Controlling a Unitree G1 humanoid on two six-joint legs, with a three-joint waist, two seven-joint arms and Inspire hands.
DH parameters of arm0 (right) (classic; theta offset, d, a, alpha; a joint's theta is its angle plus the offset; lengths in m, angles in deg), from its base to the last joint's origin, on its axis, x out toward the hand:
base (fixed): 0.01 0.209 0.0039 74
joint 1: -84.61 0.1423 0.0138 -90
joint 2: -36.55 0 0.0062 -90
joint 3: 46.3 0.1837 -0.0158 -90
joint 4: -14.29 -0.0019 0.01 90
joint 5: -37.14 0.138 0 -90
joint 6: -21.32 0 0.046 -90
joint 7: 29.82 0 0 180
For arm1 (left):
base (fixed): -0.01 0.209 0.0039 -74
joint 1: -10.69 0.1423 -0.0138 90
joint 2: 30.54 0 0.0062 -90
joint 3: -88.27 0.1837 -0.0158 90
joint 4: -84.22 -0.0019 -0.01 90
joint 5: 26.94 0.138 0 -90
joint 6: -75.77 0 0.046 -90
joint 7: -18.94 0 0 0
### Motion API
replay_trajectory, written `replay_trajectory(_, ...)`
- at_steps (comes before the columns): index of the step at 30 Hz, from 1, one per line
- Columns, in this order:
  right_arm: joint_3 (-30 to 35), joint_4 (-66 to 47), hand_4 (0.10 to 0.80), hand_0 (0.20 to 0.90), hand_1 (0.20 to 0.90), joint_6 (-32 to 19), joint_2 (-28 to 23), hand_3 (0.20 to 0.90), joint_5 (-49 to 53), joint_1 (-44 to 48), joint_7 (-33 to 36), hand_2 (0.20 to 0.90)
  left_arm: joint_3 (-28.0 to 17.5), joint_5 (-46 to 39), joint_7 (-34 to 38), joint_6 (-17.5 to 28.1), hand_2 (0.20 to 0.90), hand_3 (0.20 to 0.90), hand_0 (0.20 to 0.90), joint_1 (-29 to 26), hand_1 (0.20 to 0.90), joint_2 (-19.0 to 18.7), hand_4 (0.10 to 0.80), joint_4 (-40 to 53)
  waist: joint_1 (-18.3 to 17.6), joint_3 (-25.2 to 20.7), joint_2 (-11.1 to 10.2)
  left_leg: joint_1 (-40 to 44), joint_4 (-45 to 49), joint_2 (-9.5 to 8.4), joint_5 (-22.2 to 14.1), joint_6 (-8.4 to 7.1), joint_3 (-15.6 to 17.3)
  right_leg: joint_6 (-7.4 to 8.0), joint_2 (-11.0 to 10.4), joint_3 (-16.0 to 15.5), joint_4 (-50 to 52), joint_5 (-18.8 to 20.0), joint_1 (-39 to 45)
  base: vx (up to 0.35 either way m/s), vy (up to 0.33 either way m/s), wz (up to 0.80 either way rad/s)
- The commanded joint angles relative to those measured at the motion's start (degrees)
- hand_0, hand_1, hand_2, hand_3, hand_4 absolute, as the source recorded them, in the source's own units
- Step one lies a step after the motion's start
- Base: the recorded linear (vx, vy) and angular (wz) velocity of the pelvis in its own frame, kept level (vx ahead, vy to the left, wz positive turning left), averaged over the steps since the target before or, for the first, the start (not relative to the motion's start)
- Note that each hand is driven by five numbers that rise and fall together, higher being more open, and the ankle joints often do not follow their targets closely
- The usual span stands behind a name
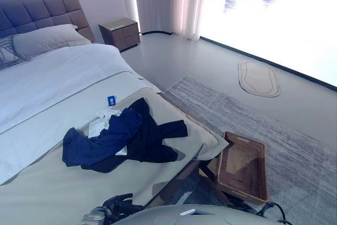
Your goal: Pick up the clothes from the bed and place them into the basket
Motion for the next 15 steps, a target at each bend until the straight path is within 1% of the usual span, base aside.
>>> replay_trajectory(1, 4.7, -2.7, 0.8, 0.9, 0.9, 1.7, 0.2, 0.9, 14.5, 5.8, -1.5, 0.9, 0.1, 0.1, -0.9, 1.2, 0.9, 0.9, 0.9, -2.6, 0.9, -1.1, 0.8, -1.5, 1.0, 4.1, 1.0, 4.5, 0.8, -4.84, -9.1, 5.17, -2.1, -1.7, 2.2, -2.9, 7.0, -6.4, 0.0, 0.056, 0.021, 0.0)
replay_trajectory(2, 6.2, -5.8, 0.8, 0.9, 0.9, 3.3, 0.7, 0.9, 22.0, 6.2, -1.5, 0.9, 0.0, -0.1, -0.9, 1.6, 0.9, 0.9, 0.9, -2.1, 0.9, -1.1, 0.8, -1.4, 1.3, 4.3, 1.0, 4.6, 0.9, -4.89, -9.2, 5.29, -2.3, -1.8, 2.2, -2.9, 7.2, -6.5, 0.1, 0.062, 0.019, 0.01)
replay_trajectory(3, 6.7, -9.7, 0.8, 0.9, 0.9, 3.7, 1.6, 0.9, 28.1, 6.7, -1.3, 0.9, 0.3, -0.1, -0.6, 1.9, 0.9, 0.9, 0.9, -1.4, 0.9, -0.9, 0.8, -1.1, 1.7, 4.4, 0.9, 4.6, 0.8, -4.92, -9.1, 5.31, -2.8, -1.9, 2.1, -3.1, 7.2, -6.5, 0.2, 0.067, 0.026, 0.01)
replay_trajectory(4, 6.6, -12.4, 0.8, 0.9, 0.9, 2.7, 2.0, 0.9, 31.7, 7.0, -2.8, 0.9, 0.4, -0.2, -0.4, 2.1, 0.9, 0.9, 0.9, -0.9, 0.9, -0.7, 0.8, -0.9, 2.0, 4.5, 0.9, 4.5, 0.7, -4.93, -9.1, 5.26, -3.1, -1.98, 2.1, -3.3, 7.1, -6.6, 0.4, 0.053, 0.03, 0.03)
replay_trajectory(5, 6.1, -15.6, 0.8, 0.9, 0.9, 0.5, 2.6, 0.9, 31.8, 7.4, -3.4, 0.9, 0.7, -0.2, 0.0, 2.4, 0.9, 0.9, 0.9, -0.4, 0.9, -0.4, 0.8, -0.8, 2.3, 4.5, 0.8, 4.5, 0.6, -4.98, -9.1, 5.22, -3.4, -1.96, 2.1, -3.6, 6.9, -6.5, 0.5, 0.047, 0.052, 0.06)
replay_trajectory(6, 3.9, -21.4, 0.8, 0.9, 0.9, -2.6, 3.0, 0.9, 30.4, 8.0, -2.1, 0.9, 1.2, -0.5, 0.6, 2.5, 0.9, 0.9, 0.9, 0.3, 0.9, 0.0, 0.8, -0.2, 2.8, 4.9, 0.7, 4.5, 0.5, -5.08, -9.1, 5.15, -4.0, -1.99, 2.0, -4.0, 6.8, -6.5, 0.8, 0.026, 0.054, 0.09)
replay_trajectory(8, 2.0, -25.4, 0.8, 0.9, 0.9, -4.2, 3.2, 0.9, 26.8, 8.6, -2.0, 0.9, 1.6, -0.8, 1.0, 2.6, 0.9, 0.9, 0.9, 0.8, 0.9, 0.1, 0.8, 0.3, 3.2, 4.8, 0.6, 4.0, 0.4, -5.2, -8.8, 5.11, -4.4, -2.05, 1.8, -4.4, 6.5, -6.3, 0.5, 0.006, 0.087, 0.13)
replay_trajectory(9, -2.1, -31.8, 0.8, 0.9, 0.9, -8.4, 2.4, 0.9, 15.2, 10.0, -1.5, 0.9, 2.4, -2.2, 1.4, 2.7, 0.9, 0.9, 0.9, 1.5, 0.9, 0.2, 0.8, 1.1, 4.2, 5.4, 0.4, 3.5, 0.4, -5.45, -8.7, 5.06, -5.3, -2.06, 1.4, -5.4, 6.3, -6.3, 0.4, -0.017, 0.138, 0.21)
replay_trajectory(10, -4.0, -34.8, 0.8, 0.9, 0.9, -10.6, 1.0, 0.9, 8.2, 10.6, 0.3, 0.9, 2.7, -3.0, 1.5, 2.6, 0.9, 0.9, 0.9, 1.6, 0.9, 0.1, 0.8, 1.7, 4.6, 5.4, 0.3, 2.7, 0.5, -5.6, -8.4, 5.1, -5.7, -2.09, 1.2, -5.8, 6.3, -6.2, -0.1, -0.035, 0.175, 0.35)
replay_trajectory(11, -6.3, -37.9, 0.8, 0.9, 0.9, -14.1, -1.4, 0.9, -5.6, 11.9, 2.9, 0.9, 3.0, -3.8, 1.5, 2.7, 0.9, 0.9, 0.9, 1.9, 0.9, 0.0, 0.8, 2.5, 5.5, 5.9, 0.2, 2.0, 0.8, -5.78, -8.3, 5.13, -6.4, -2.12, 0.9, -6.4, 6.6, -6.3, -0.5, -0.037, 0.105, 0.34)
replay_trajectory(12, -6.9, -38.7, 0.8, 0.9, 0.9, -14.4, -2.2, 0.9, -6.3, 12.3, 4.4, 0.9, 3.1, -3.9, 1.5, 2.7, 0.9, 0.9, 0.9, 1.9, 0.9, -0.1, 0.8, 2.6, 5.7, 5.8, 0.1, 1.6, 0.9, -5.87, -8.1, 5.19, -6.6, -2.15, 0.9, -6.6, 6.7, -6.2, -0.8, -0.031, 0.116, 0.38)
replay_trajectory(13, -8.7, -41.1, 0.8, 0.9, 0.9, -15.5, -5.1, 0.9, -14.6, 14.1, 7.2, 0.9, 3.6, -4.3, 1.6, 2.6, 0.9, 0.9, 0.9, 1.9, 0.9, -0.1, 0.8, 3.4, 6.7, 6.5, 0.0, 1.0, 1.3, -6.11, -8.1, 5.33, -7.5, -2.24, 0.6, -7.2, 7.1, -6.4, -1.1, -0.045, 0.155, 0.44)
replay_trajectory(14, -10.8, -44.9, 0.8, 0.9, 0.9, -13.8, -9.5, 0.9, -24.3, 18.2, 9.9, 0.9, 4.3, -5.0, 1.8, 2.6, 0.9, 0.9, 0.9, 2.0, 0.9, -0.1, 0.8, 4.7, 8.5, 7.5, -0.4, -0.9, 2.7, -6.59, -8.0, 5.57, -9.2, -2.5, 0.1, -8.1, 7.9, -6.6, -2.0, -0.044, 0.149, 0.5)
replay_trajectory(15, -10.9, -45.2, 0.8, 0.9, 0.9, -13.5, -9.9, 0.9, -24.8, 18.7, 10.3, 0.9, 4.3, -5.1, 1.9, 2.7, 0.9, 0.9, 0.9, 2.0, 0.9, -0.1, 0.8, 4.7, 8.6, 7.4, -0.4, -1.3, 2.9, -6.65, -7.9, 5.62, -9.4, -2.51, 0.0, -8.3, 8.0, -6.5, -2.3, -0.067, 0.145, 0.56)
